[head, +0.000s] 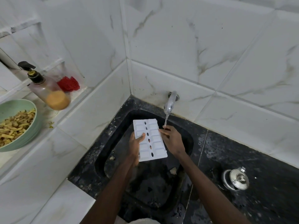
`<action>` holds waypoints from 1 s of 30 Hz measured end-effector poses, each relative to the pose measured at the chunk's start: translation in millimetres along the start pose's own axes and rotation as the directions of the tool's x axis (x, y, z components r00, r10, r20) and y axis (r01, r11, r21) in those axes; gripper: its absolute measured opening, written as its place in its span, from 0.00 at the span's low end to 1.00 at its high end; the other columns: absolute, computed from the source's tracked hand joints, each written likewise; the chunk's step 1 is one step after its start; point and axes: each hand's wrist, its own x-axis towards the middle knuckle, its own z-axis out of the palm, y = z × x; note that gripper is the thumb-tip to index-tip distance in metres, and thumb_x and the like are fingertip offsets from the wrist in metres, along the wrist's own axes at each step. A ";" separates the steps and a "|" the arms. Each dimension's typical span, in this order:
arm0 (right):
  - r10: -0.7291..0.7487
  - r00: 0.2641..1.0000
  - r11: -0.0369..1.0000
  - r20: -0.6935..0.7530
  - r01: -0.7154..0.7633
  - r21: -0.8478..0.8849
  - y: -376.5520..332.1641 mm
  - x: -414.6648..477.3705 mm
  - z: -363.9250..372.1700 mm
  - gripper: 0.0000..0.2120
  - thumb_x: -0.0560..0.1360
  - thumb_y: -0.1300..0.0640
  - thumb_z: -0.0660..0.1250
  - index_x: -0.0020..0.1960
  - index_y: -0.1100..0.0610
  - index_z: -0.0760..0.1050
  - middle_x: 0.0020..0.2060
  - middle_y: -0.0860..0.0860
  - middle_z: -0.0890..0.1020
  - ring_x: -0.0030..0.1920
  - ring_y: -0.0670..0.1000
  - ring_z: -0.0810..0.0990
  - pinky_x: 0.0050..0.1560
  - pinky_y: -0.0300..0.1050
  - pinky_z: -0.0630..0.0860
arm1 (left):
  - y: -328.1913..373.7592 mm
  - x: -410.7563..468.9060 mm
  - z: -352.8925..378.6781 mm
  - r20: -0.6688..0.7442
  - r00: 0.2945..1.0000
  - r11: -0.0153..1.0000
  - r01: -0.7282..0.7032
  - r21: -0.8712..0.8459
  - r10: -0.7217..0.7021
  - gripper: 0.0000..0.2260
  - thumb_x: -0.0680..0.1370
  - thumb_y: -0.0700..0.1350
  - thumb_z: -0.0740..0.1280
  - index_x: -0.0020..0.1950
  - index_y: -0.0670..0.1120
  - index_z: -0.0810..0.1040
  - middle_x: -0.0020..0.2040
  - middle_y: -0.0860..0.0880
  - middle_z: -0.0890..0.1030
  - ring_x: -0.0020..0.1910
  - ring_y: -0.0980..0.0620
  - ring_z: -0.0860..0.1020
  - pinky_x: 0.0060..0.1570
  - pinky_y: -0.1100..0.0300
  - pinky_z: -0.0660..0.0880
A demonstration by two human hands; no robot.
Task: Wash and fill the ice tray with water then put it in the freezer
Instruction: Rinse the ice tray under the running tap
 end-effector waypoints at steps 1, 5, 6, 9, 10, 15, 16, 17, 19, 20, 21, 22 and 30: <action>-0.021 1.000 0.998 0.009 0.022 -0.055 0.0 -1.4 0.2 0.14 0.82 0.56 0.67 0.67 0.58 0.80 0.67 0.52 0.79 0.64 0.51 0.79 0.67 0.50 0.76 | 0.5 -0.6 2.6 -0.003 1.000 1.000 -0.002 -0.001 0.002 0.15 0.80 0.42 0.70 0.68 0.44 0.77 0.58 0.40 0.85 0.54 0.36 0.85 0.48 0.39 0.83; 0.034 0.999 0.993 -0.004 -0.034 -0.113 -7.9 5.0 -0.3 0.15 0.86 0.55 0.59 0.69 0.55 0.79 0.72 0.50 0.71 0.69 0.49 0.73 0.71 0.43 0.68 | 4.1 -3.0 11.8 0.002 1.000 1.000 0.005 0.029 -0.005 0.17 0.80 0.42 0.71 0.68 0.45 0.76 0.57 0.42 0.86 0.53 0.38 0.86 0.46 0.41 0.84; 0.052 0.999 0.993 0.003 -0.051 -0.111 -9.7 7.1 -0.8 0.17 0.86 0.54 0.58 0.71 0.55 0.76 0.74 0.50 0.70 0.71 0.49 0.71 0.74 0.46 0.68 | 5.0 -5.0 14.0 0.026 1.000 0.999 0.003 0.032 -0.004 0.16 0.80 0.42 0.70 0.68 0.45 0.76 0.57 0.42 0.86 0.53 0.38 0.86 0.44 0.44 0.84; 0.089 0.994 0.989 0.062 -0.082 -0.120 -13.3 7.0 -6.7 0.20 0.86 0.55 0.56 0.76 0.58 0.70 0.79 0.52 0.63 0.76 0.51 0.66 0.78 0.47 0.63 | 6.2 -12.8 18.1 0.060 0.998 0.999 0.012 0.040 -0.014 0.13 0.81 0.42 0.69 0.66 0.46 0.77 0.55 0.43 0.87 0.50 0.41 0.87 0.40 0.48 0.83; 0.096 0.992 0.989 0.081 -0.086 -0.121 -14.8 3.9 -8.7 0.20 0.86 0.54 0.56 0.77 0.57 0.69 0.79 0.52 0.61 0.77 0.51 0.65 0.77 0.46 0.62 | 6.2 -13.6 18.2 0.052 0.999 0.999 0.013 0.045 -0.016 0.13 0.81 0.42 0.70 0.65 0.47 0.77 0.54 0.44 0.87 0.49 0.42 0.87 0.39 0.49 0.83; 0.058 0.988 0.991 0.142 -0.039 -0.128 -16.2 -18.2 -15.2 0.19 0.86 0.54 0.59 0.75 0.52 0.73 0.80 0.50 0.58 0.77 0.52 0.65 0.72 0.42 0.62 | -1.4 -10.9 11.3 -0.040 0.999 1.000 -0.006 0.029 0.007 0.15 0.80 0.43 0.71 0.66 0.47 0.77 0.56 0.42 0.86 0.51 0.39 0.86 0.44 0.42 0.84; 0.049 0.988 0.991 0.148 -0.030 -0.129 -16.0 -20.8 -15.8 0.19 0.86 0.54 0.59 0.75 0.53 0.73 0.81 0.50 0.57 0.77 0.52 0.65 0.73 0.42 0.61 | -1.8 -11.8 10.7 -0.052 0.999 1.000 -0.003 0.028 0.004 0.16 0.80 0.43 0.71 0.67 0.47 0.77 0.56 0.42 0.86 0.51 0.39 0.86 0.45 0.41 0.84; 0.046 0.988 0.991 0.150 -0.026 -0.132 -16.4 -21.9 -16.8 0.19 0.86 0.54 0.58 0.75 0.53 0.73 0.81 0.50 0.57 0.77 0.52 0.64 0.73 0.42 0.60 | -2.6 -12.3 10.5 -0.044 0.999 0.999 0.003 0.032 -0.001 0.16 0.80 0.44 0.71 0.67 0.48 0.77 0.56 0.43 0.86 0.51 0.39 0.86 0.45 0.40 0.84; 0.057 0.986 0.992 0.157 -0.038 -0.119 -18.5 -20.0 -20.3 0.20 0.87 0.51 0.56 0.77 0.53 0.70 0.82 0.50 0.55 0.79 0.52 0.61 0.73 0.41 0.57 | -3.6 -13.3 12.0 0.002 1.000 0.998 0.019 0.052 -0.019 0.17 0.80 0.45 0.72 0.68 0.49 0.76 0.56 0.43 0.86 0.52 0.38 0.86 0.48 0.37 0.83; 0.062 0.985 0.994 0.158 -0.046 -0.103 -20.1 -17.3 -22.4 0.21 0.87 0.51 0.55 0.77 0.53 0.69 0.82 0.50 0.54 0.80 0.52 0.59 0.74 0.42 0.56 | -3.9 -14.5 13.5 0.023 0.999 0.998 0.027 0.063 -0.029 0.17 0.80 0.46 0.72 0.68 0.49 0.76 0.56 0.43 0.86 0.52 0.38 0.86 0.50 0.36 0.82; 0.069 0.985 0.994 0.156 -0.055 -0.089 -21.3 -13.8 -24.8 0.21 0.87 0.50 0.54 0.78 0.52 0.69 0.82 0.51 0.53 0.81 0.53 0.58 0.76 0.44 0.56 | -3.9 -16.4 15.5 0.045 0.998 0.997 0.036 0.069 -0.039 0.17 0.80 0.46 0.71 0.68 0.49 0.76 0.57 0.43 0.86 0.53 0.38 0.86 0.52 0.34 0.82; 0.079 0.985 0.995 0.154 -0.068 -0.078 -23.0 -10.2 -27.6 0.21 0.87 0.51 0.53 0.77 0.52 0.69 0.83 0.51 0.53 0.81 0.53 0.56 0.78 0.46 0.56 | -4.0 -18.4 17.3 0.065 0.997 0.997 0.043 0.069 -0.048 0.17 0.80 0.46 0.71 0.68 0.49 0.76 0.57 0.43 0.86 0.53 0.38 0.86 0.53 0.33 0.81; 0.101 0.967 0.995 0.232 -0.093 -0.048 -20.5 -26.6 -26.8 0.20 0.87 0.53 0.55 0.78 0.52 0.70 0.83 0.49 0.50 0.81 0.52 0.55 0.76 0.43 0.54 | -1.9 -17.9 14.2 -0.038 0.999 0.999 -0.010 0.042 0.012 0.16 0.81 0.45 0.70 0.68 0.48 0.76 0.57 0.42 0.86 0.52 0.38 0.86 0.44 0.42 0.84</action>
